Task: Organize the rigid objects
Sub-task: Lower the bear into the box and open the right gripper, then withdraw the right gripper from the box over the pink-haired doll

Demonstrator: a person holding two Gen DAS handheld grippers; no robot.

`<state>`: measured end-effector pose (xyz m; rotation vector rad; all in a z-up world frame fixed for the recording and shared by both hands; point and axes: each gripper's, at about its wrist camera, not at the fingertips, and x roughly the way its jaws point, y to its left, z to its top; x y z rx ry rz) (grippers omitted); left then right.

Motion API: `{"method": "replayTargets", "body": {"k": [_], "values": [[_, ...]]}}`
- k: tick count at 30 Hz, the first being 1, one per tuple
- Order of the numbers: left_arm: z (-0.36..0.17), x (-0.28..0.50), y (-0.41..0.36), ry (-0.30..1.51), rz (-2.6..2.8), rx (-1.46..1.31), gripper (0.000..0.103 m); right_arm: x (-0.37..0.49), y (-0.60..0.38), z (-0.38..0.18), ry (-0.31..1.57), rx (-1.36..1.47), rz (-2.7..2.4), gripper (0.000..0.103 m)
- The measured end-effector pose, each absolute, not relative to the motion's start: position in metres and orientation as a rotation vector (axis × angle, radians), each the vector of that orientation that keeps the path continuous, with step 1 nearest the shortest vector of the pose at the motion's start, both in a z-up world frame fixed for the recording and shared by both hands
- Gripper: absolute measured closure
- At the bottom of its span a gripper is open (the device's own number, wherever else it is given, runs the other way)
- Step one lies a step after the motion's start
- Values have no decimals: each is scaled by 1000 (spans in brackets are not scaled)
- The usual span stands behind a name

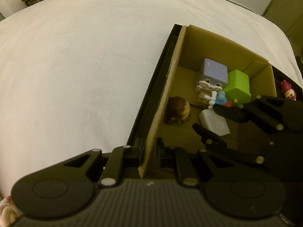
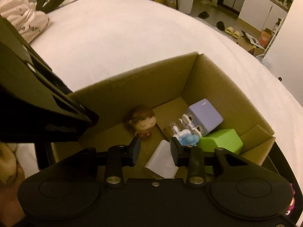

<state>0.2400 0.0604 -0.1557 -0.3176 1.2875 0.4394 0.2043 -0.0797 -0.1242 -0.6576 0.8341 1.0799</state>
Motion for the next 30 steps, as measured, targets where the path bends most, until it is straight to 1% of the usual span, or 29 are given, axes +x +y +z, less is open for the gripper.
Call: {"method": "replayTargets", "body": {"k": [10, 16, 18, 19, 22, 30], "values": [[-154, 242, 62, 1291, 444, -326, 90, 203, -109, -95, 769, -532, 1027, 67], [-155, 241, 57, 1288, 445, -302, 89, 206, -140, -79, 722, -402, 916, 67], [-155, 241, 56, 1286, 444, -299, 89, 207, -154, -75, 710, -347, 872, 61], [-155, 241, 55, 1286, 444, -296, 89, 212, -159, -72, 706, -317, 851, 56], [-155, 241, 54, 1285, 444, -290, 89, 220, -178, -68, 702, -251, 808, 49], [-155, 242, 52, 1285, 445, -283, 89, 239, -212, -79, 708, -206, 699, 47]]}}
